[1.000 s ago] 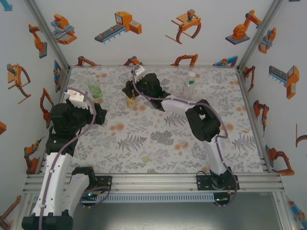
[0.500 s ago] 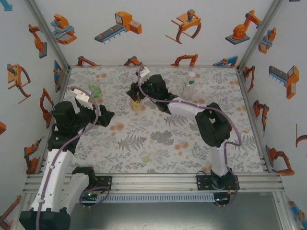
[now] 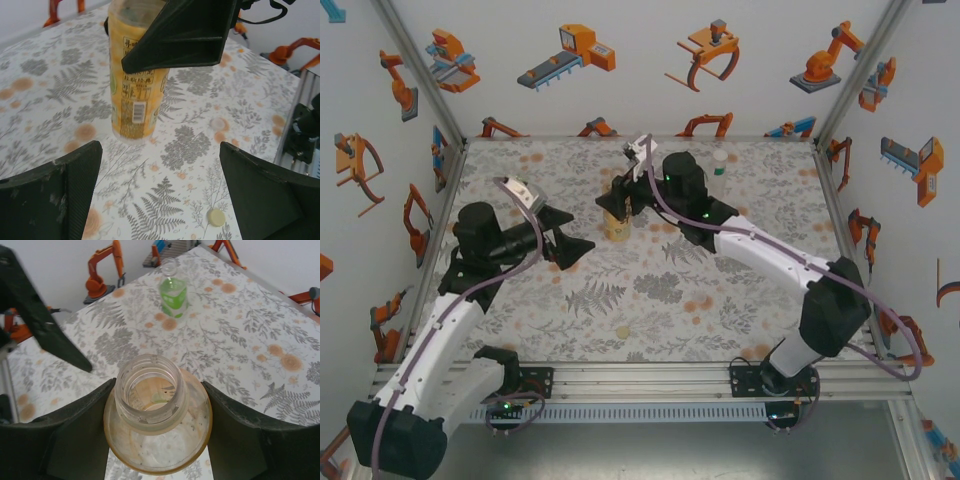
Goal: Screw on the bottle caps
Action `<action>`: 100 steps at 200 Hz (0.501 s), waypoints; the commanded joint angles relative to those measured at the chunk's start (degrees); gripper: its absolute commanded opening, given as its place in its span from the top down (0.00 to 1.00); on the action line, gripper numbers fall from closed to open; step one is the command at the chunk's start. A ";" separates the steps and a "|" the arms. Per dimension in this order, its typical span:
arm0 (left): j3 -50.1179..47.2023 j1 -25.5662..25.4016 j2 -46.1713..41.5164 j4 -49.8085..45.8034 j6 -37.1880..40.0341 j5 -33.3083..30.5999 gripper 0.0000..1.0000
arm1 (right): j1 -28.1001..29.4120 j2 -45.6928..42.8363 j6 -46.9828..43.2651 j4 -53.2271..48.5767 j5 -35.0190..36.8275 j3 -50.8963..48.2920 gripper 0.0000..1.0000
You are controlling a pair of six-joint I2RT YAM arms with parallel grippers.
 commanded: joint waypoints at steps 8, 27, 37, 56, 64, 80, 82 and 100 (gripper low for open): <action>-0.92 -4.80 2.61 10.14 0.59 3.26 0.08 | 1.47 -5.30 1.34 -6.04 -1.71 -0.73 0.58; -1.31 -7.57 4.88 14.62 1.14 3.04 0.08 | 1.91 -7.57 2.92 -7.00 -2.67 -0.64 0.60; -1.45 -8.67 6.19 16.77 0.95 2.80 0.08 | 2.27 -8.72 3.66 -7.08 -2.85 -0.75 0.60; -1.42 -10.55 9.04 21.27 0.02 2.11 0.08 | 2.50 -10.64 5.85 -7.04 -2.73 -1.15 0.60; -1.42 -11.37 10.18 23.05 -0.21 2.23 0.08 | 2.57 -11.43 6.95 -6.79 -2.53 -1.46 0.61; -1.24 -13.27 12.31 25.63 -0.22 1.77 0.09 | 2.64 -12.64 9.36 -6.00 -2.03 -2.40 0.61; -1.18 -13.49 12.59 25.91 -0.24 1.71 0.09 | 2.60 -12.86 9.67 -5.91 -1.94 -2.39 0.61; -0.78 -15.33 14.62 28.18 -0.31 0.14 0.11 | 2.59 -14.06 12.20 -4.79 -1.35 -3.44 0.61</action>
